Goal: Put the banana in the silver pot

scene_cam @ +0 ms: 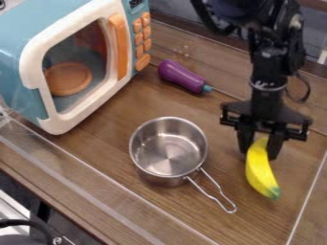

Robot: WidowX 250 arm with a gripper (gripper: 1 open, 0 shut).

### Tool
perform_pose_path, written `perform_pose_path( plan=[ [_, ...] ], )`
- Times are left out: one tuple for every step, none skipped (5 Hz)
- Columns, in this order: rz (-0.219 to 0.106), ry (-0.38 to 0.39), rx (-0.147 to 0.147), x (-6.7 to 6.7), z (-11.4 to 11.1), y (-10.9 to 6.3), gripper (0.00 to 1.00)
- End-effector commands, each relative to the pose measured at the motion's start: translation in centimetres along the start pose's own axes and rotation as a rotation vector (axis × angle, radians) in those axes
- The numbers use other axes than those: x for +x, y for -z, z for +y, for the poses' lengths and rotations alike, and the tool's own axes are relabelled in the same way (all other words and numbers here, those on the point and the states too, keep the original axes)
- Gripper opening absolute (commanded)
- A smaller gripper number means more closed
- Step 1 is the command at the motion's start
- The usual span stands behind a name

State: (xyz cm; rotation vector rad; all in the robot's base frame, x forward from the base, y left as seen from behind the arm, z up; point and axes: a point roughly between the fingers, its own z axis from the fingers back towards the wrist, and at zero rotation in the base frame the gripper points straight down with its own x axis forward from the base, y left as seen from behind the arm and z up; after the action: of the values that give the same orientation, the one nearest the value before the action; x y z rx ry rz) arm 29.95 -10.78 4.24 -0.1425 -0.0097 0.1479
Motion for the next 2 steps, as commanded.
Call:
perform_pose_path(
  plan=[
    [-0.080, -0.014, -0.044, 0.1, -0.2, -4.5, 0.00],
    [-0.112, -0.048, -0.062, -0.5, 0.7, -7.9, 0.00]
  ],
)
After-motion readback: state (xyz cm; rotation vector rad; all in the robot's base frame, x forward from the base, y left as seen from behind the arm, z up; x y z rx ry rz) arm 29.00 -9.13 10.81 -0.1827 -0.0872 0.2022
